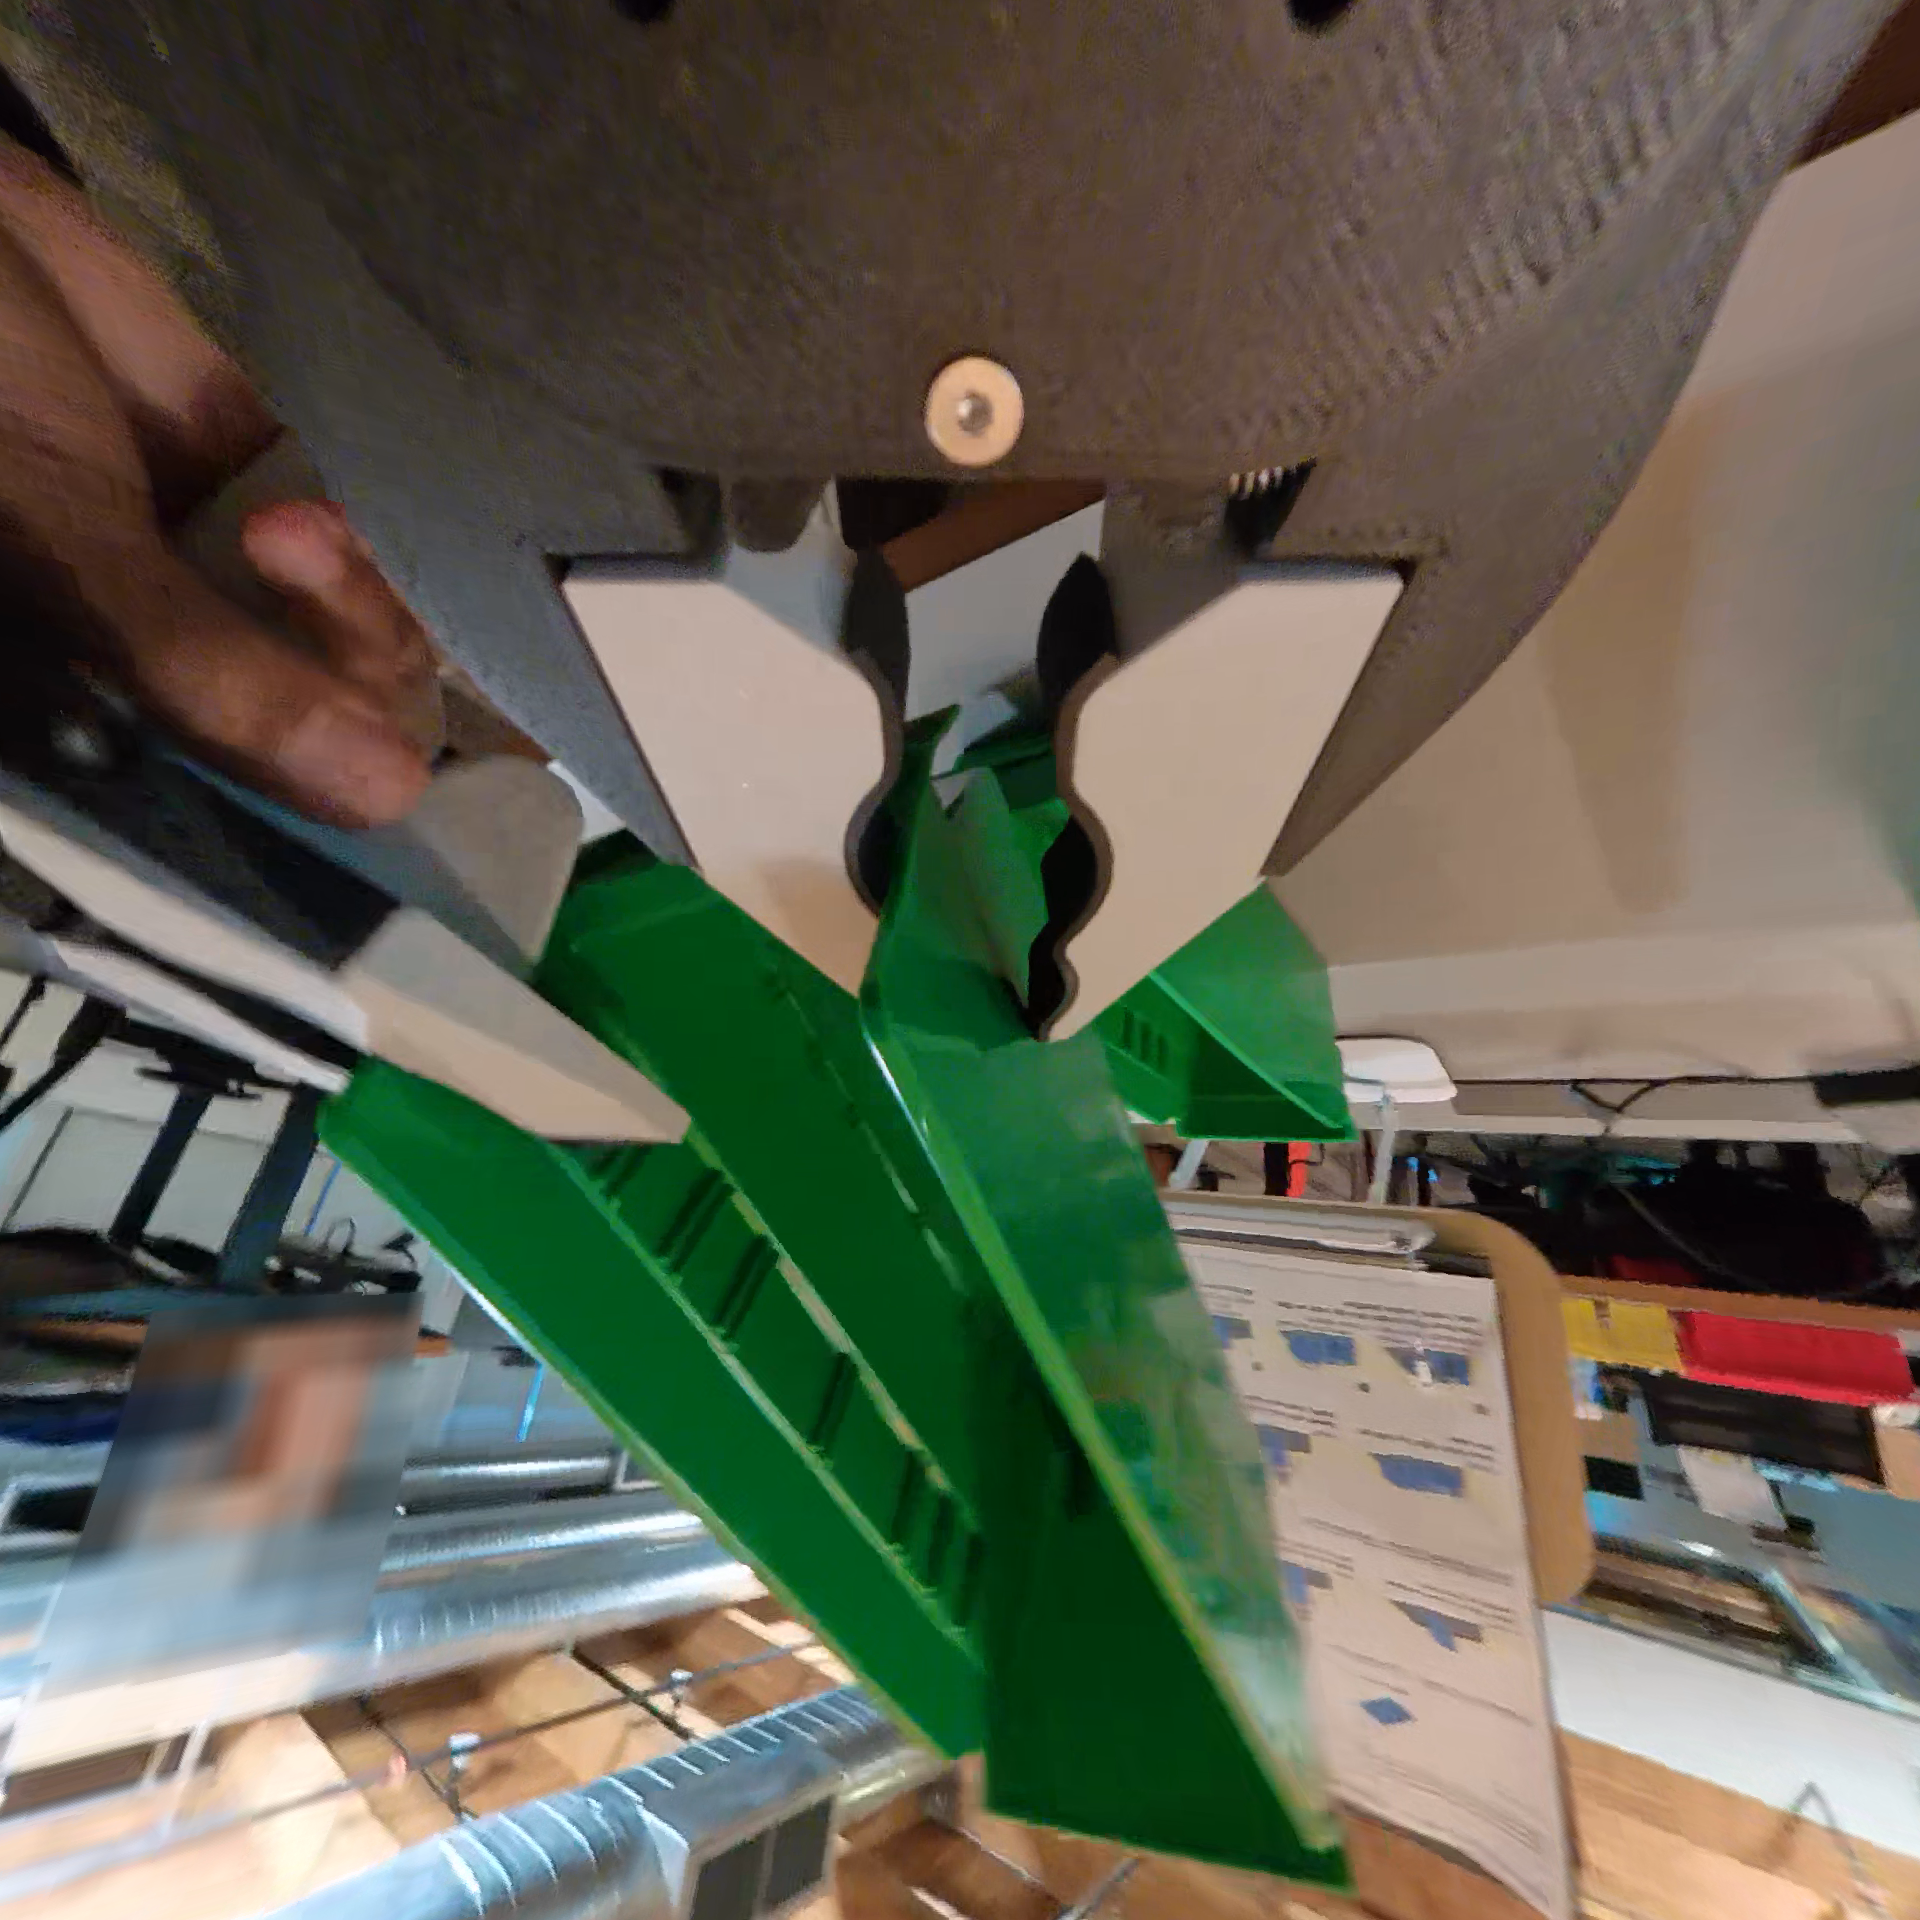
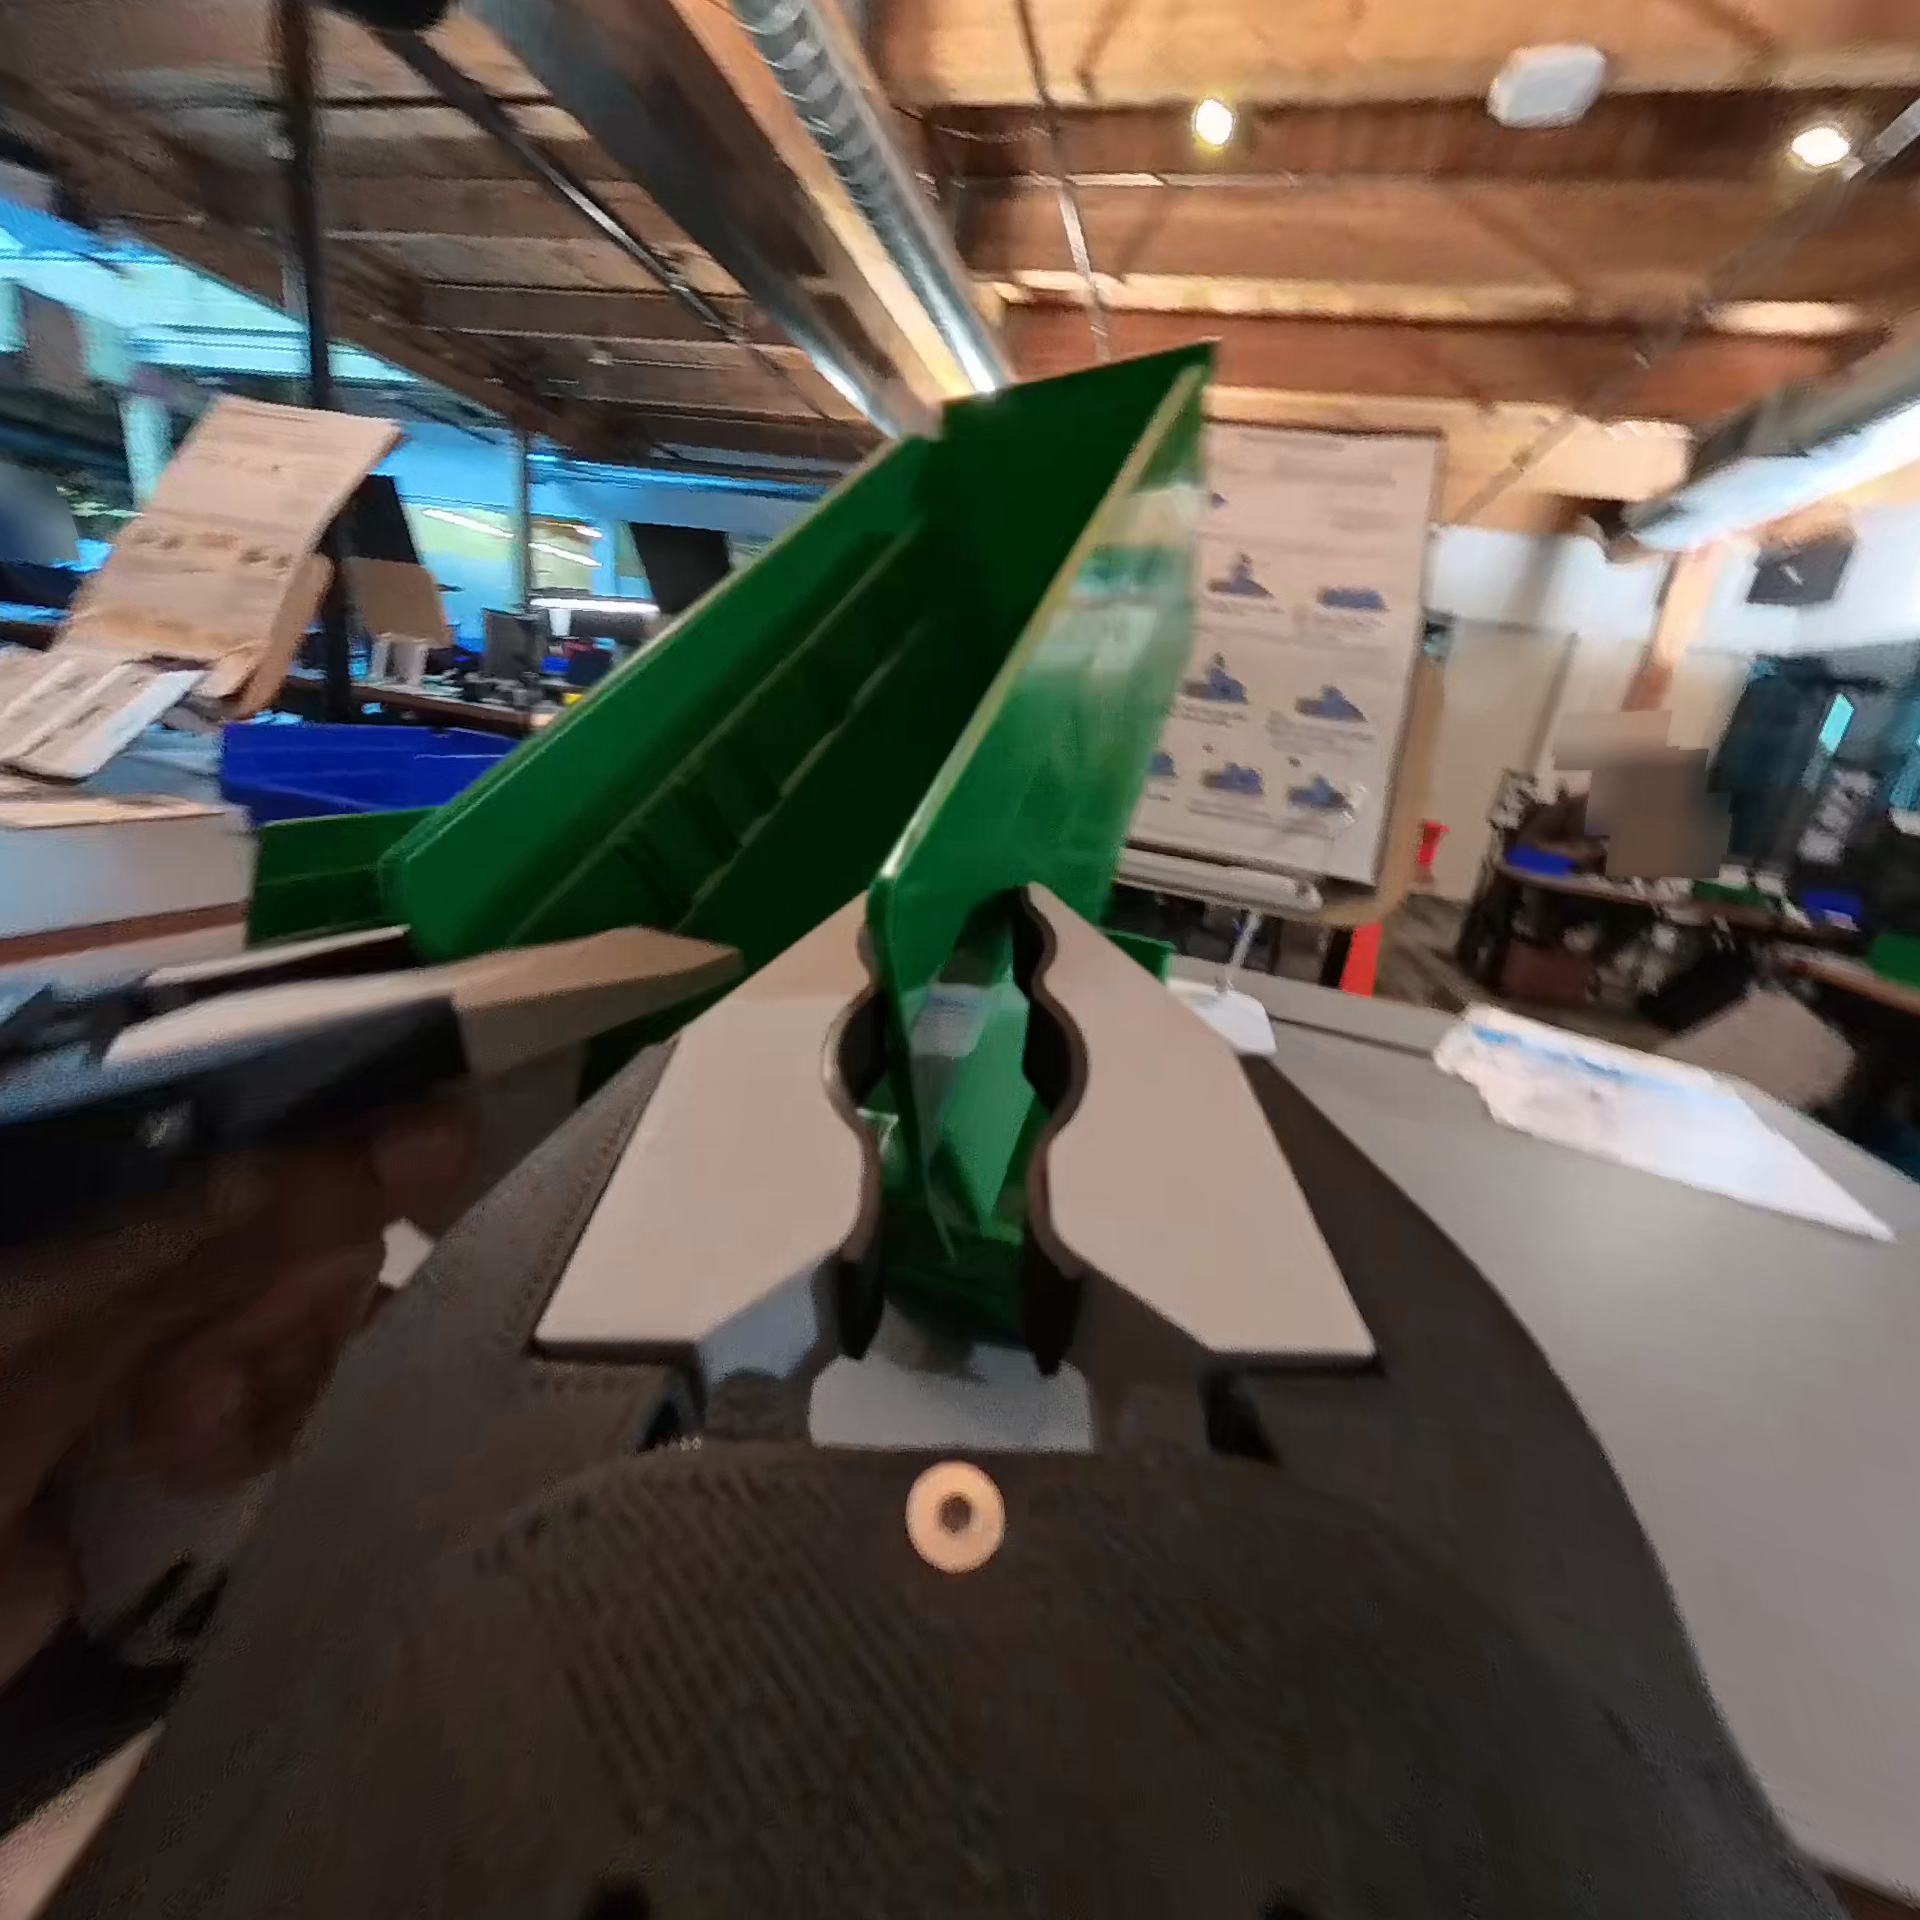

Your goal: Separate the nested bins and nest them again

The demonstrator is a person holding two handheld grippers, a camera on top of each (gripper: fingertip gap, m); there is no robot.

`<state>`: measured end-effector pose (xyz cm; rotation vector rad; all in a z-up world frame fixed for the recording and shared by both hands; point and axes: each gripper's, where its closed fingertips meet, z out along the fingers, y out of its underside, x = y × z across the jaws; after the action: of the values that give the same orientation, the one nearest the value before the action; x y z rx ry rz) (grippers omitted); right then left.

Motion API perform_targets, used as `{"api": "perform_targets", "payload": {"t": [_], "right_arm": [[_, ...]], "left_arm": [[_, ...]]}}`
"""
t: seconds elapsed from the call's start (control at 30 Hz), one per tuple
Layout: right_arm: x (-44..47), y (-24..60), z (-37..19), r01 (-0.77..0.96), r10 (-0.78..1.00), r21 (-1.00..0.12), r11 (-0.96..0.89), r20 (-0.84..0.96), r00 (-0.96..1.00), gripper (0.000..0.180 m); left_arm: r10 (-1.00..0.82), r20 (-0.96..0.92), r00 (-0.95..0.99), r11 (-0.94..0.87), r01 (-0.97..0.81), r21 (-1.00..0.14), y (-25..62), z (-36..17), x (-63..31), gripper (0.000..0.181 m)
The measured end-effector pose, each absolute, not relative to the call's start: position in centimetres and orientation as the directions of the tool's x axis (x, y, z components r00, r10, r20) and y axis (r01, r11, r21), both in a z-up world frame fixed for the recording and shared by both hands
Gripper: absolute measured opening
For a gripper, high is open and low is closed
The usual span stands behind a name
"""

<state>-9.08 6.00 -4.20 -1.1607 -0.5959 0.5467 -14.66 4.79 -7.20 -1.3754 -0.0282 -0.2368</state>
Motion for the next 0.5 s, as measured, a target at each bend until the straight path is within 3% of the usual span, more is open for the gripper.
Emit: {"api": "perform_targets", "payload": {"t": [0.17, 0.37, 0.5], "right_arm": [[-12.3, 2.6, -3.6, -0.096, 0.747, -0.905, 0.415, 0.279, 0.603, 0.034], [-16.1, 0.6, -5.4, -0.110, 0.924, -0.981, 0.161, 0.110, 0.367, 0.038], [-16.1, 1.7, -5.5, -0.105, 0.917, -0.979, 0.177, 0.125, 0.378, 0.033]], "left_arm": [[-0.047, 0.226, 0.973, 0.210, 0.231, -0.950, 3.6, -6.0, -18.8, 0.000], [0.077, 0.231, 0.970, 0.248, 0.206, -0.947, 1.7, -4.9, -24.2, 0.000], [0.172, 0.258, 0.951, 0.288, 0.202, -0.936, 0.9, -2.3, -29.5, 0.000]]}}
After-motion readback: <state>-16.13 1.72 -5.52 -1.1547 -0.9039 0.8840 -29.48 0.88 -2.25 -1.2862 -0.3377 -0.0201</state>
